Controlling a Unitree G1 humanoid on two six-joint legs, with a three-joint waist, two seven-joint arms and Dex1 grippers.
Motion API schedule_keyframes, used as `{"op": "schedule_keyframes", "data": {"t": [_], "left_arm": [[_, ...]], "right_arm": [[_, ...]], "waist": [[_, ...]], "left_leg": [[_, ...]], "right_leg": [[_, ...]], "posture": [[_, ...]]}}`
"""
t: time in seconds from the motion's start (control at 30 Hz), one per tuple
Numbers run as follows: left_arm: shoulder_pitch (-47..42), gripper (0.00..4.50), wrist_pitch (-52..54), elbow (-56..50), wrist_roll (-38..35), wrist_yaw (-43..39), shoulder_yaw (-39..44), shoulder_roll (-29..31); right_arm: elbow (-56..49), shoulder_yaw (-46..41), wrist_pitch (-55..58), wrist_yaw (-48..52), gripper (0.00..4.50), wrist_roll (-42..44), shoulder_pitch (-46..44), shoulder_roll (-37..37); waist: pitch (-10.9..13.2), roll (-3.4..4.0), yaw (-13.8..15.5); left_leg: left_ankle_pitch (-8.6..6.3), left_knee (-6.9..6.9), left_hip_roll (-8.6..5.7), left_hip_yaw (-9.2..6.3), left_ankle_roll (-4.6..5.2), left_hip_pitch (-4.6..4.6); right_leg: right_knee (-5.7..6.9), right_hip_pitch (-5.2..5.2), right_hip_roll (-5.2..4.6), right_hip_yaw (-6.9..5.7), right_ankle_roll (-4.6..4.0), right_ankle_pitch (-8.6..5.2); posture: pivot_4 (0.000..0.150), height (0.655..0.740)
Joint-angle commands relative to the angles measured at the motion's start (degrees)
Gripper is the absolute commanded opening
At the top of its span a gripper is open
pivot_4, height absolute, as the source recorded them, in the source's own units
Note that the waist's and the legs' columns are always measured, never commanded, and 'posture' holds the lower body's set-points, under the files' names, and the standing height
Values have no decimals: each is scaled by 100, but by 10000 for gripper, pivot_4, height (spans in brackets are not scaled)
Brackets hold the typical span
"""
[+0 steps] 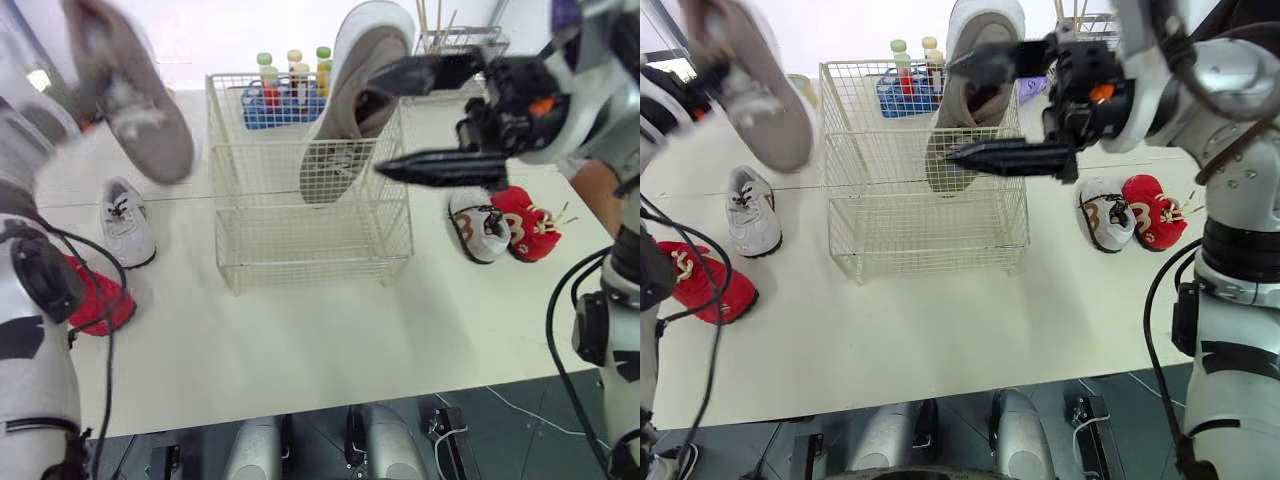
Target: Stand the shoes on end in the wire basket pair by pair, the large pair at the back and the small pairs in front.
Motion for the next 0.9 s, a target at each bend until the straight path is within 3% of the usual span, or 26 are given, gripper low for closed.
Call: {"op": "schedule_keyframes", "data": {"t": [0.03, 0.17, 0.37, 0.6, 0.9], "left_arm": [[-180, 5528, 115, -1695, -471, -227, 172, 78], [142, 5528, 66, -3738, -975, -191, 158, -417], [920, 5528, -537, -5024, -748, 114, -384, -1446], [1467, 5528, -1453, -5154, -341, 351, -729, -2094], [1172, 5528, -1981, -4787, -294, 424, -828, -2320]], "right_arm": [[-64, -328, 186, 92, 45000, 133, -55, -489], [-242, -416, 475, 186, 45000, 323, 202, -932], [-636, -336, 476, 78, 45000, 33, 837, -1392], [-760, -493, 530, -86, 45000, 159, 1099, -1565], [-690, -502, 451, -189, 45000, 191, 1097, -1474]], "waist": [[0, 1, 4], [-1, 0, 69], [-7, 10, 130], [-5, 8, 99], [-5, 8, 137]], "left_leg": [[-1, 0, -1, 2, 1, 1], [-2, 6, 1, -2, 3, 1], [1, 12, 1, -1, 0, 38], [0, 13, 6, -2, 1, 37], [-1, 19, 4, -8, 3, 34]], "right_leg": [[-1, 2, 0, 0, 1, 0], [-2, 7, 0, 0, 3, 1], [2, 34, -1, 6, 5, 3], [1, 34, 5, 8, 4, 4], [-7, 39, 2, 5, 4, 4]], "posture": [[1500, 7400], [1500, 7400], [1500, 7400], [1500, 7400], [1500, 7400]]}}
